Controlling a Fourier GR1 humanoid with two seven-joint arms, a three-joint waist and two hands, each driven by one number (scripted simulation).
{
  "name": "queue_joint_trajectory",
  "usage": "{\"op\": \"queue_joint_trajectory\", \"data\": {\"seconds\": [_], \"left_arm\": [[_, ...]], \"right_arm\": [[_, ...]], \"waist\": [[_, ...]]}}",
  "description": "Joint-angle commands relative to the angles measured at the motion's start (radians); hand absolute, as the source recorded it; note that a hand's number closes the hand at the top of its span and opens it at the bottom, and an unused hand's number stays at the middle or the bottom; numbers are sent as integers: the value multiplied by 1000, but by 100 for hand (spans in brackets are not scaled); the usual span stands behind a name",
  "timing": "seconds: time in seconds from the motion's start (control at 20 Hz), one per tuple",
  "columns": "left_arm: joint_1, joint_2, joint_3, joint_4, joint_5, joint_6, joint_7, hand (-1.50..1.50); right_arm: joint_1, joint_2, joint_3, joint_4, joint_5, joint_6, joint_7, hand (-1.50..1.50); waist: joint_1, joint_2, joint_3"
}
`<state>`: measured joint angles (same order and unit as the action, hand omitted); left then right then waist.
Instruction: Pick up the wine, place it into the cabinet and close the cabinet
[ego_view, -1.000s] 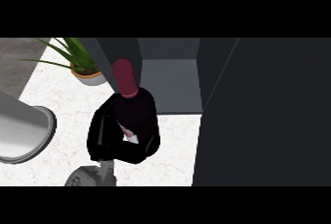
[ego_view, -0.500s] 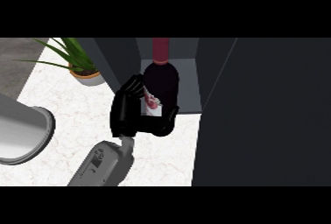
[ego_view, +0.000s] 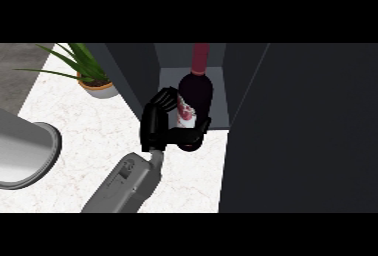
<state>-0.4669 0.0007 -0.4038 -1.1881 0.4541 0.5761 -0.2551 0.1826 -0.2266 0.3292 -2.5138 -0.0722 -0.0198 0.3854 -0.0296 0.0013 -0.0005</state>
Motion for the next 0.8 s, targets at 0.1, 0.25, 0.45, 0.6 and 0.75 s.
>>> {"op": "queue_joint_trajectory", "data": {"seconds": [0.1,0.25,0.45,0.6,0.75], "left_arm": [[-35,-1,-36,142,89,13,-111,150],[-81,-1,-60,204,174,24,-164,150],[-126,-1,-24,328,279,-43,-257,150],[-130,-1,-2,376,304,-78,-280,150],[-178,-1,-32,410,359,-51,-276,150]], "right_arm": [[59,-13,-17,-218,-88,10,93,-150],[18,-1,5,-209,-72,-2,135,-150],[83,-3,37,-211,-59,22,84,-150],[58,-11,-38,-225,-126,26,101,-150],[69,-1,-10,-215,-84,19,97,-150]], "waist": [[-2,-1,0],[-4,1,-1],[-22,3,-1],[-16,4,-1],[-9,2,0]]}}
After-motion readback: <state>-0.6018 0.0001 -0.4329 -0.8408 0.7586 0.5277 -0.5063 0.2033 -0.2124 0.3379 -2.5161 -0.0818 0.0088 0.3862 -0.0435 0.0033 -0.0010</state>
